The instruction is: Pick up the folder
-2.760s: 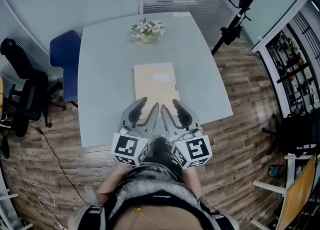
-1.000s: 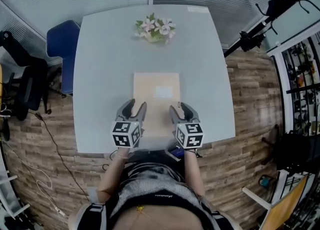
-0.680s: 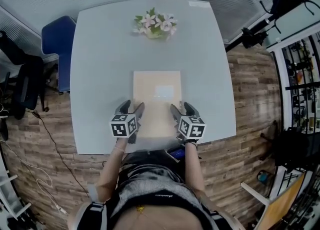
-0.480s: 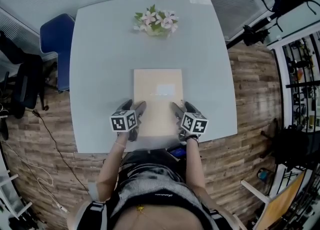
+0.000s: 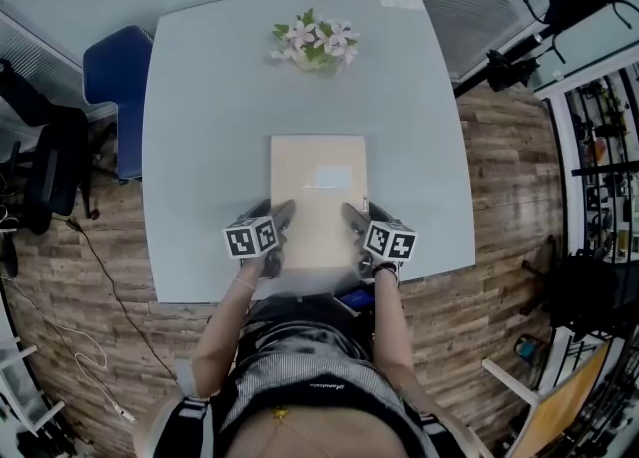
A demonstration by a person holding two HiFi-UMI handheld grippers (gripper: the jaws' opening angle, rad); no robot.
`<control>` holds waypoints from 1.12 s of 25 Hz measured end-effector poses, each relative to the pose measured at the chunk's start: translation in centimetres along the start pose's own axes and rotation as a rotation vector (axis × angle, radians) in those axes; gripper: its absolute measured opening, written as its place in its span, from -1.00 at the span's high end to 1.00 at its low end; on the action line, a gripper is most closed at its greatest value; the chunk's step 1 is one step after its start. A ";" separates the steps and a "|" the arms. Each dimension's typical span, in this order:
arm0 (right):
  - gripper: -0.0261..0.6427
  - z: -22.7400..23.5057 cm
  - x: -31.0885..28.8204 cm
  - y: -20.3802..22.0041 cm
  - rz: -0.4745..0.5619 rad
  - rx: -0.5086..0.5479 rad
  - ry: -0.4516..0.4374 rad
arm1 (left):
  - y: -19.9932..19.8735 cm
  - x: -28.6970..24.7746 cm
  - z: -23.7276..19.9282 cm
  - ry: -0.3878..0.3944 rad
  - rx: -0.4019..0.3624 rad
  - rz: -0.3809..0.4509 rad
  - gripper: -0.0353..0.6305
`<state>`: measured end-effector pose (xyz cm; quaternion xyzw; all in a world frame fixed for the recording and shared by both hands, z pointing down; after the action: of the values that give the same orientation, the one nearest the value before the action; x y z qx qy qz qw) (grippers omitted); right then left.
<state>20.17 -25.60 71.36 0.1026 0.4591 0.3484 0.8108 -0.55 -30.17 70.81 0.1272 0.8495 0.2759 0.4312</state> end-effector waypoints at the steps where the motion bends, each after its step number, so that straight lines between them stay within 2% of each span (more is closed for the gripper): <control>1: 0.04 -0.1 0.1 0.0 0.000 0.003 0.003 | 0.1 0.0 0.1 -0.003 -0.002 0.000 0.09; 5: 0.06 -0.5 0.6 -0.1 0.007 0.002 -0.006 | -0.2 0.5 0.7 0.003 -0.012 0.005 0.10; 10: 0.06 -2.4 2.7 -2.2 0.079 0.022 -0.021 | -2.7 2.3 2.3 0.011 -0.059 0.067 0.10; 16: 0.06 -5.2 6.4 -5.0 0.182 0.070 -0.026 | -7.0 6.1 4.9 -0.014 -0.141 0.180 0.11; 28: 0.07 -11.3 14.4 -9.8 0.396 0.183 -0.083 | -12.9 13.9 10.7 0.007 -0.258 0.415 0.11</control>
<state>20.38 -25.06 50.59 0.2781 0.4260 0.4530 0.7322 0.05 -30.48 49.01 0.2419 0.7644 0.4652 0.3752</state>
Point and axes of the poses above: the fingertips, and each gripper's own axes: x backward along the fingers, z to its right, y out of its underside, the point moved 2 cm from there along x, backward along the fingers, and after that the axes turned 7 degrees about -x, right-handed, at the moved point
